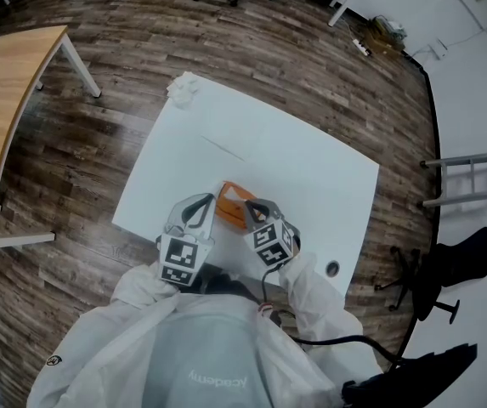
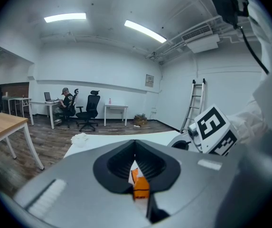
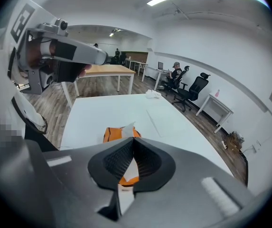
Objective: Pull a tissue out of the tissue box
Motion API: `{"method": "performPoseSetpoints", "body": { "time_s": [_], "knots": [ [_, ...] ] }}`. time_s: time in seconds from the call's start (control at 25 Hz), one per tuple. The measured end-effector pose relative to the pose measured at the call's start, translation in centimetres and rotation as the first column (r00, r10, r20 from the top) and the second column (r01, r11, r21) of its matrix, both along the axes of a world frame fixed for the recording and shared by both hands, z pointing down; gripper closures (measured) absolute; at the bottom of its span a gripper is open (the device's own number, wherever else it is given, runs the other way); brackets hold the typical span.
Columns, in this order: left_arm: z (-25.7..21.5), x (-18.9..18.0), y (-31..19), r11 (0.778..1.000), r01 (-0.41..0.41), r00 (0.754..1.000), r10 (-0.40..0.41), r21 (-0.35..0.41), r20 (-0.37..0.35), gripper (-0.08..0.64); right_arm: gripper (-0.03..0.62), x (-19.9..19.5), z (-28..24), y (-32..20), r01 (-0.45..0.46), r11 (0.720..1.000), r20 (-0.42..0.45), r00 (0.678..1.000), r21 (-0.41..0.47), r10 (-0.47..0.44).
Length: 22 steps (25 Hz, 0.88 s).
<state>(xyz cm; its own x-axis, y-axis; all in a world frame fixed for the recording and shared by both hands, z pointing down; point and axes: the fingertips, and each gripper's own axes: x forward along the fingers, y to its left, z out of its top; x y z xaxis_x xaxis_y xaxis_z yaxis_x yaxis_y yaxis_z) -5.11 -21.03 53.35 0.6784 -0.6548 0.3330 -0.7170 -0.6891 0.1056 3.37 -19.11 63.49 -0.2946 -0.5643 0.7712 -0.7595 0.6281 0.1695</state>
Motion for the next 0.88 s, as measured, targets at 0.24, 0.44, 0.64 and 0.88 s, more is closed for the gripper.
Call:
{"method": "performPoseSetpoints", "body": {
  "time_s": [0.24, 0.44, 0.64, 0.88],
  "knots": [
    [0.1, 0.2, 0.1, 1.000, -0.008, 1.000, 0.008, -0.003, 0.003, 0.560, 0.591, 0.0, -0.1, 0.2, -0.002, 1.000, 0.008, 1.000, 0.006, 0.002],
    [0.3, 0.3, 0.0, 1.000, -0.015, 1.000, 0.015, -0.004, 0.005, 0.560, 0.592, 0.0, -0.1, 0.1, -0.007, 1.000, 0.009, 1.000, 0.006, 0.007],
    [0.2, 0.5, 0.0, 1.000, -0.016, 1.000, 0.016, -0.006, 0.005, 0.560, 0.592, 0.2, -0.5, 0.1, -0.008, 1.000, 0.012, 1.000, 0.013, 0.008],
    [0.2, 0.7, 0.2, 1.000, -0.028, 1.000, 0.028, 0.000, 0.006, 0.560, 0.592, 0.2, -1.5, -0.1, -0.021, 0.999, 0.023, 1.000, 0.038, 0.020]
  ]
}}
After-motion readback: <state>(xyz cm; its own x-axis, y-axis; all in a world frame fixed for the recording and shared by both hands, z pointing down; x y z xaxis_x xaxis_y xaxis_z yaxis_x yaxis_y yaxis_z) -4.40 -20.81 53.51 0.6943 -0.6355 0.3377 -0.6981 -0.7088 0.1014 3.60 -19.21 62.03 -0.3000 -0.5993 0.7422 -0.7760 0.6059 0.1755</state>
